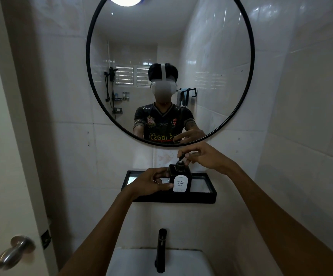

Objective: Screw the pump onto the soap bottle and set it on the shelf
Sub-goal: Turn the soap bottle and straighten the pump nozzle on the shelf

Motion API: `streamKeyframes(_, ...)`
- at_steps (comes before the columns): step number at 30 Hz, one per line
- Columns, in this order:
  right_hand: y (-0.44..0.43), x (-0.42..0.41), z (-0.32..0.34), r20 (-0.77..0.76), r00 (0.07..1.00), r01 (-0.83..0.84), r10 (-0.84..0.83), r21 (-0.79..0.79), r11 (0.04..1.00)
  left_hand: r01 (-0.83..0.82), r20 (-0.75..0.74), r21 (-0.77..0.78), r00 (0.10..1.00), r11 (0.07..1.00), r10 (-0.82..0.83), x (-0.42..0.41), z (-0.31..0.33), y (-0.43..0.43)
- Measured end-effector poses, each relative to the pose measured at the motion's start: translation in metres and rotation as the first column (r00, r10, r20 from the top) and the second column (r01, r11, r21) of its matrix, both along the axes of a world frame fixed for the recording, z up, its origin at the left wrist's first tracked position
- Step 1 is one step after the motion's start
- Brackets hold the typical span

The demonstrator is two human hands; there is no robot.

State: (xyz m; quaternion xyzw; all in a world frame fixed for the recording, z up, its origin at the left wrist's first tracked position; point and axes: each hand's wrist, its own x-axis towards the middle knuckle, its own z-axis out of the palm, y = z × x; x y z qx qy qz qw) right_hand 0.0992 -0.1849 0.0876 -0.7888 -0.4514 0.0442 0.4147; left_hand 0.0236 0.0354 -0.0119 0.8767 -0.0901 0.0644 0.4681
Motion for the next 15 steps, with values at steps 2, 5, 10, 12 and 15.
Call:
streamKeyframes(2,0.0,0.0,0.0,-0.002,1.0,0.002,-0.002,-0.001,1.0,0.0,0.003,-0.006,1.0,1.0,0.0,0.0,0.0,0.0)
streamKeyframes(5,0.0,0.0,0.0,-0.014,1.0,0.001,-0.001,-0.003,1.0,0.002,0.01,0.002,1.0,1.0,-0.002,0.0,0.0,0.001)
streamKeyframes(10,-0.001,0.004,0.002,-0.036,0.999,-0.021,0.02,-0.034,0.999,-0.003,0.001,-0.004,1.0,1.0,0.003,0.002,-0.001,0.002)
streamKeyframes(12,-0.001,0.007,0.004,-0.048,0.999,-0.024,0.022,-0.044,0.999,-0.006,0.0,-0.003,1.0,1.0,0.006,0.003,-0.001,0.002)
streamKeyframes(15,-0.002,0.011,0.004,-0.06,0.998,-0.034,0.031,-0.05,0.998,-0.006,-0.005,-0.01,1.0,1.0,0.006,0.003,-0.002,0.002)
